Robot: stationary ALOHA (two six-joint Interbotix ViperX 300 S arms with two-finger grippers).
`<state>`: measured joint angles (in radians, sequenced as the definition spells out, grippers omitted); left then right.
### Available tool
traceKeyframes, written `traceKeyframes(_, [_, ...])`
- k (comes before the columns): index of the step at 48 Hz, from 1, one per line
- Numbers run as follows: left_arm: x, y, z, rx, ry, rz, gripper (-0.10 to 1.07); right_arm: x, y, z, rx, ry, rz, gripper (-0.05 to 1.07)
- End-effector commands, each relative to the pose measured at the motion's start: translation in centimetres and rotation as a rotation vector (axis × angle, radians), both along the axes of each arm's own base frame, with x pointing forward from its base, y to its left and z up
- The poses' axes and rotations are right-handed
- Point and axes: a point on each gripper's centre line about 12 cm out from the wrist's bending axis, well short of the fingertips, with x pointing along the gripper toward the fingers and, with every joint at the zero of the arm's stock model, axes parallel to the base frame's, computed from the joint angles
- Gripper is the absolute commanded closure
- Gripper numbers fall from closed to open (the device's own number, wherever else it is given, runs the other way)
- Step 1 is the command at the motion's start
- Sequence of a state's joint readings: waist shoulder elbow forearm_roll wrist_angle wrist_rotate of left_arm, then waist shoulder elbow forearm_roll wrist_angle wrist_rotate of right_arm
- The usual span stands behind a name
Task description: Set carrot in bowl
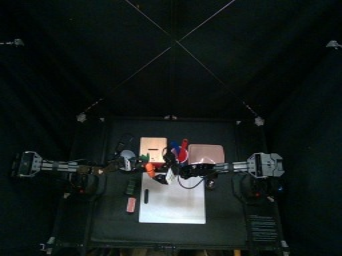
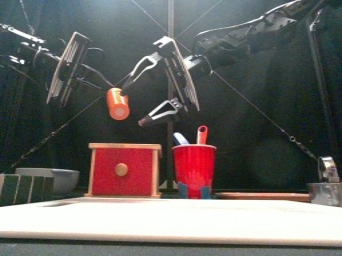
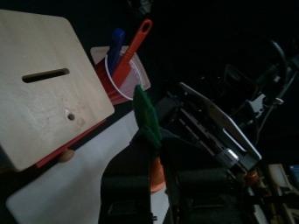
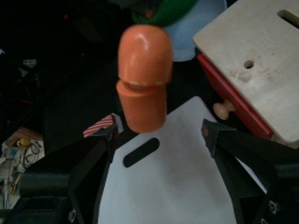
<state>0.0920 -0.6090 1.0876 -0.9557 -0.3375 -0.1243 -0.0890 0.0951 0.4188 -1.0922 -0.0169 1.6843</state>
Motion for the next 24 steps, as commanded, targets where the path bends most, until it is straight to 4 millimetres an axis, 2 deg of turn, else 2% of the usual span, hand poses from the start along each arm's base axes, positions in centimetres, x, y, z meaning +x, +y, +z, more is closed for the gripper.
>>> traceKeyframes(1, [-0.8, 0.2, 1.0, 0.016, -0.043, 0.011, 0.60, -0.9, 0.0, 2.3, -0.006, -0.048, -0.005, -0.02])
traceKeyframes(13, [-4.4, 0.5, 0.5, 0.062, -0.083, 0.022, 0.60, -4.0, -0.1, 2.6, -0.018, -0.026, -0.038, -0.02])
traceKeyframes(24, [-6.1, 0.8, -1.1, 0.221, -0.012, -0.015, 0.58, -5.8, -0.1, 2.8, -0.025, -0.020, -0.051, -0.02])
